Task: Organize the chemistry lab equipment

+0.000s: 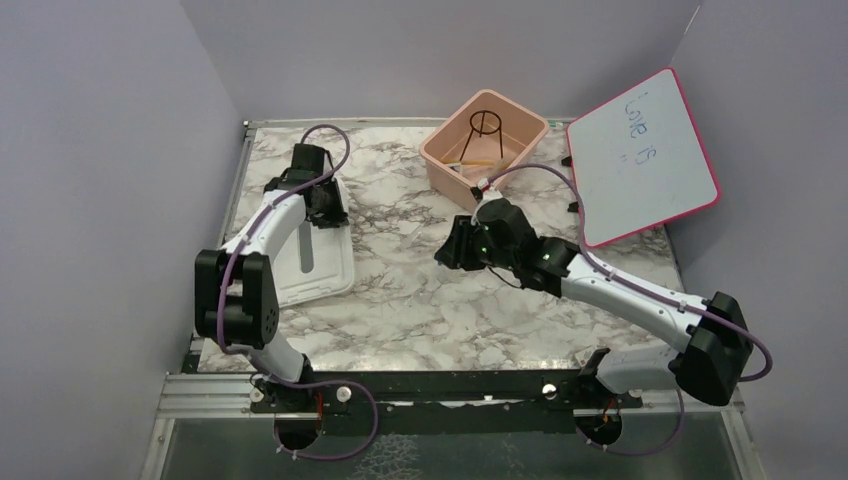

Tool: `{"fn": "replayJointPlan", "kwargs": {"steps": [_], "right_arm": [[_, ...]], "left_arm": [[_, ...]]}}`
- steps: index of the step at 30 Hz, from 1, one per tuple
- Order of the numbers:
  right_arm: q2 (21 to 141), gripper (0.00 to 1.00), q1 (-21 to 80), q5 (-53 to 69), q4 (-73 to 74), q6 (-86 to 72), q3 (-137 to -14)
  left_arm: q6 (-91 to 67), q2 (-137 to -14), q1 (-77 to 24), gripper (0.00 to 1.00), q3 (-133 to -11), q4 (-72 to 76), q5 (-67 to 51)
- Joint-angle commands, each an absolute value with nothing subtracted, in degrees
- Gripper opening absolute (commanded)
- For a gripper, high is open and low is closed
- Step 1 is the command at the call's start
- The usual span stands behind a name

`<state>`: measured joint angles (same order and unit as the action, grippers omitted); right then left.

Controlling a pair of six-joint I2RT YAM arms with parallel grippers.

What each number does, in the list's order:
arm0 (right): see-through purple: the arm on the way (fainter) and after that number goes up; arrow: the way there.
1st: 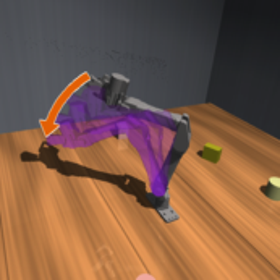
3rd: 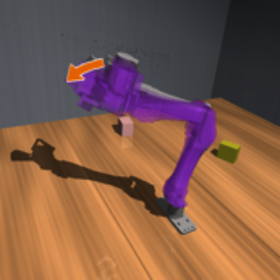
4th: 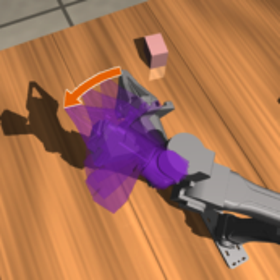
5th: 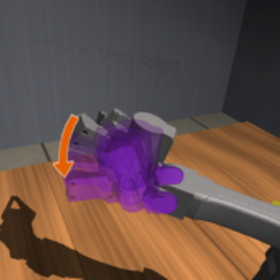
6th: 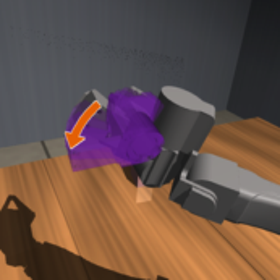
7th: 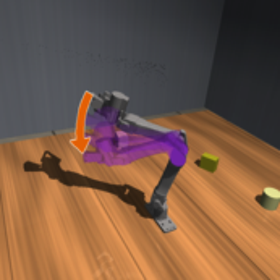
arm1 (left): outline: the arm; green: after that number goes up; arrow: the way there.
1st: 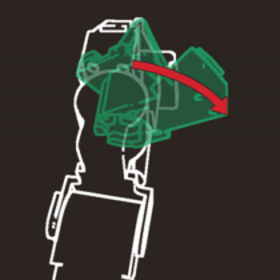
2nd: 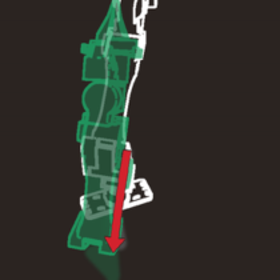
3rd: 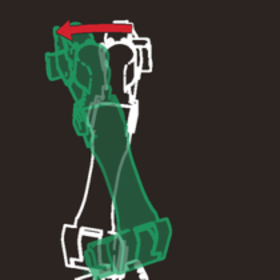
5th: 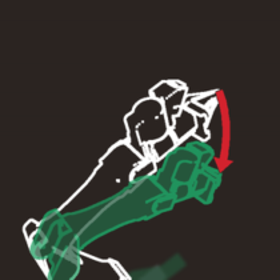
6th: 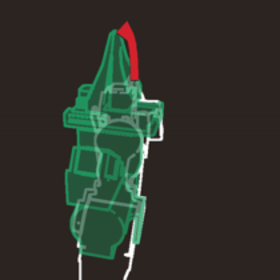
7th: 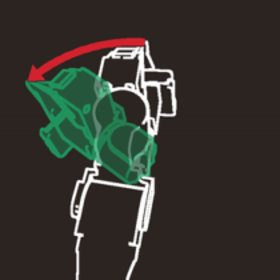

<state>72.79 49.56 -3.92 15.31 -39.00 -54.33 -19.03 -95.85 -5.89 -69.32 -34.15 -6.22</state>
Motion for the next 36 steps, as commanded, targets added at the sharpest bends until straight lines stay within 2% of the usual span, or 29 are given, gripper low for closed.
{"fn": "replayJointPlan", "kwargs": {"steps": [1,5,7,9,16,19,29,32,36], "right_arm": [[76.6,0.43,50.0,1.9,11.5,-40.6,-59.6],[82.8,0.45,50.0,6.5,10.0,-40.1,-64.2],[86.9,0.53,50.2,11.5,7.7,-39.2,-66.9],[91.7,0.57,50.7,16.5,5.5,-39.7,-69.6],[104.2,0.67,52.4,17.8,1.9,-42.2,-77.7],[107.7,0.69,52.5,18.2,-1.0,-45.4,-78.9],[115.7,0.66,52.4,23.5,-10.0,-52.5,-81.3],[116.1,0.59,52.4,23.8,-13.0,-55.3,-80.0],[116.5,0.42,52.3,22.8,-16.1,-58.4,-78.0]], "left_arm": [[-21.7,-88.4,-5.6,0.16,-67.0,-31.8,-11.9],[-22.8,-85.4,-5.6,0.16,-65.3,-30.7,-13.9],[-23.2,-84.4,-5.6,0.15,-64.3,-29.7,-14.8],[-23.4,-84.0,-5.6,0.14,-63.7,-29.2,-15.2],[-24.5,-82.4,-5.5,0.14,-63.4,-28.5,-19.7],[-25.2,-81.8,-5.5,0.14,-63.4,-28.4,-22.1],[-28.0,-79.9,-5.5,0.14,-62.7,-27.9,-26.4],[-28.8,-79.3,-5.4,0.14,-62.3,-27.6,-26.8],[-29.5,-78.5,-5.5,0.14,-61.8,-27.4,-26.8]]}}
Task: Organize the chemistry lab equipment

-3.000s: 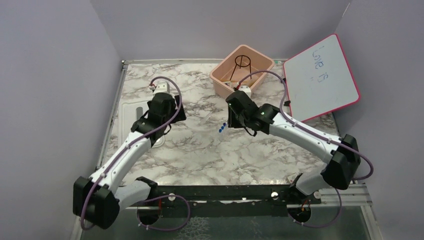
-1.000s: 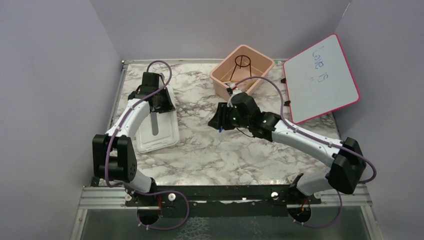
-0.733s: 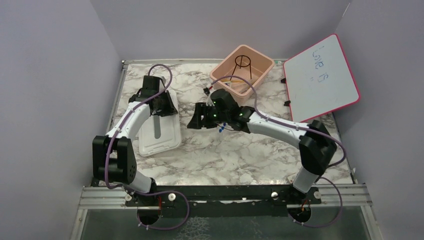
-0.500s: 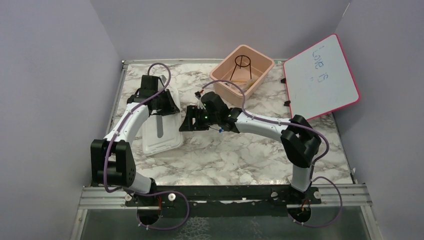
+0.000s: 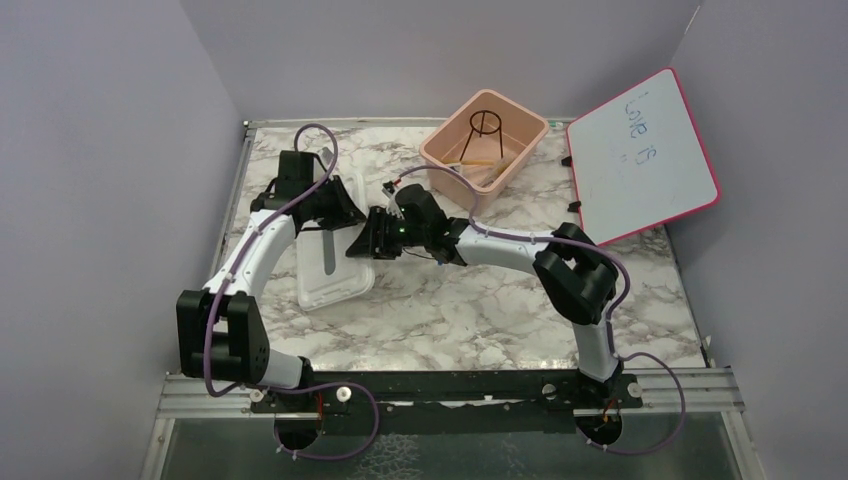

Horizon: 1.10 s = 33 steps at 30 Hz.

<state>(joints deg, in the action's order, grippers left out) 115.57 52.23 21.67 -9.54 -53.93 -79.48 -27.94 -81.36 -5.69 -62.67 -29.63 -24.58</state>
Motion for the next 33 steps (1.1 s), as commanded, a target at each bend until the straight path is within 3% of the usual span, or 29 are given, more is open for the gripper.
{"fn": "replayJointPlan", "kwargs": {"steps": [1,6,9,14,18,24,33], "right_arm": [[116.6,0.35,52.4,22.9,-16.7,-59.0,-77.8],[117.1,0.14,52.4,23.6,-20.4,-61.0,-76.7],[116.3,0.06,52.3,23.0,-21.8,-61.6,-75.9],[113.6,0.01,52.0,22.4,-24.0,-61.2,-74.1],[110.4,0.01,51.0,22.4,-24.9,-60.9,-72.4],[103.0,0.01,48.3,22.3,-25.6,-60.4,-69.7],[88.5,0.01,36.6,20.2,-21.0,-61.3,-64.7]], "left_arm": [[-29.6,-78.4,-5.5,0.14,-61.7,-27.3,-26.8],[-28.8,-76.1,-5.5,0.21,-61.0,-27.1,-21.5],[-28.5,-74.5,-5.5,0.34,-61.2,-27.2,-19.6],[-26.7,-72.6,-5.4,0.63,-64.5,-29.6,-14.7],[-25.8,-70.9,-5.5,0.74,-67.7,-31.3,-11.2],[-24.2,-67.4,-5.5,0.79,-73.7,-33.5,-6.9],[-23.4,-65.0,-5.6,0.79,-77.0,-34.3,-12.9]]}}
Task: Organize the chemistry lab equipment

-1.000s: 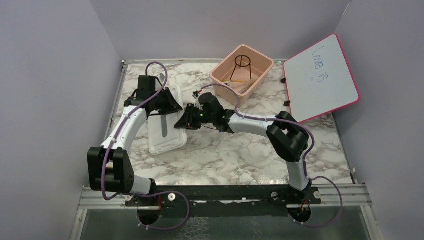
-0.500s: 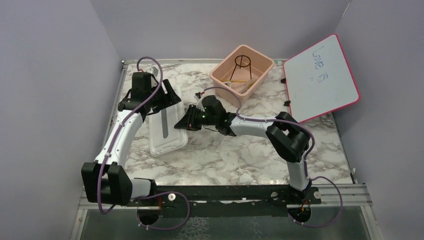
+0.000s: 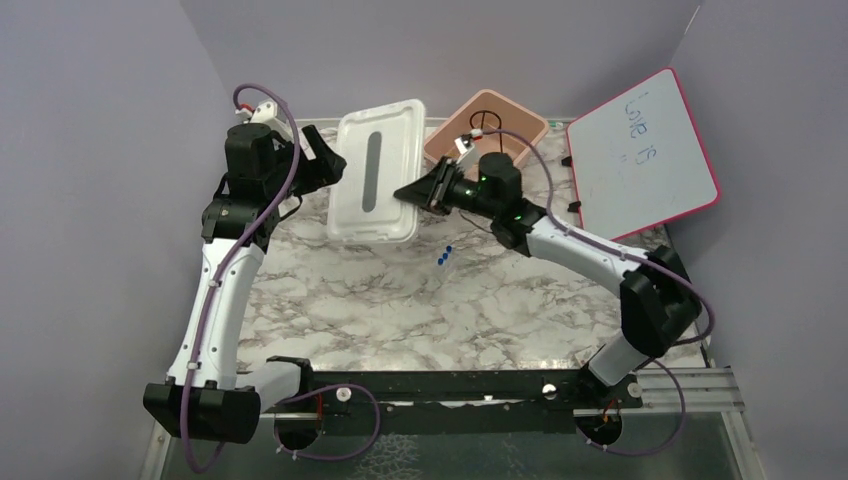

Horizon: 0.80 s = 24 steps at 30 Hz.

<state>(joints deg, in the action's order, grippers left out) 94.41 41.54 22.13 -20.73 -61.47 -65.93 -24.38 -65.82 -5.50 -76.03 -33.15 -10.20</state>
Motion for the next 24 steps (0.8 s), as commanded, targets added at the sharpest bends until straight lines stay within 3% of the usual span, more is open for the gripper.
{"fn": "replayJointPlan", "kwargs": {"steps": [1,11,24], "right_arm": [[87.3,0.01,34.8,19.9,-20.0,-61.3,-64.6],[84.1,0.01,18.8,16.3,-11.5,-66.5,-66.8],[92.9,0.01,16.1,8.4,-12.3,-66.8,-73.6]], "left_arm": [[-23.4,-64.9,-5.6,0.79,-77.0,-34.3,-13.1],[-24.3,-63.8,-6.1,0.79,-68.0,-30.7,-13.0],[-22.9,-63.9,-7.3,0.79,-48.1,-15.7,-13.3]]}}
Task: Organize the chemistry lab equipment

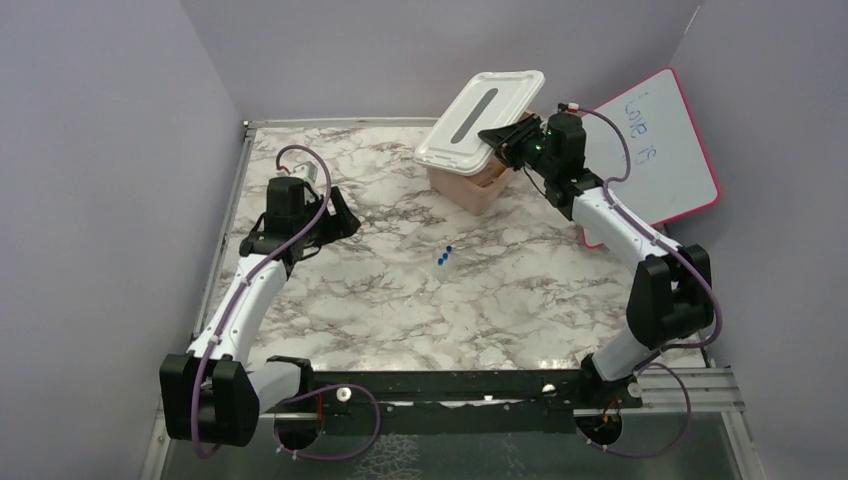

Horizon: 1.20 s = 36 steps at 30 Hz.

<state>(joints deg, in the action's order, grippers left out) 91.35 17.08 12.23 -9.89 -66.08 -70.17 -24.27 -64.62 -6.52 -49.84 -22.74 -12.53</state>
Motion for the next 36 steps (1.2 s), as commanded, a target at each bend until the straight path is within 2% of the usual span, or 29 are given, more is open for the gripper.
{"fn": "replayJointPlan", "kwargs": {"steps": [1,19,23,29,33,36], "right_arm": [[93.3,0.01,16.0,7.9,-12.7,-66.9,-73.6],[97.5,0.01,15.1,5.5,-13.6,-67.1,-70.0],[96.5,0.06,15.0,2.8,-15.0,-66.7,-68.1],[95.6,0.09,14.8,0.3,-15.4,-69.4,-66.3],[94.5,0.22,14.8,-2.6,-14.5,-70.7,-65.1],[93.5,0.25,14.8,-4.1,-13.0,-70.4,-64.8]], "left_arm": [[-22.6,-64.0,-7.6,0.79,-47.7,-15.6,-12.6],[-23.2,-64.3,-8.3,0.79,-46.4,-16.3,-7.6],[-23.3,-64.4,-8.3,0.79,-46.4,-16.3,-7.6],[-23.2,-64.5,-8.3,0.79,-46.4,-16.3,-7.5],[-23.2,-64.4,-8.3,0.79,-46.4,-16.3,-7.3],[-23.2,-64.5,-8.3,0.79,-46.5,-16.3,-7.2]]}}
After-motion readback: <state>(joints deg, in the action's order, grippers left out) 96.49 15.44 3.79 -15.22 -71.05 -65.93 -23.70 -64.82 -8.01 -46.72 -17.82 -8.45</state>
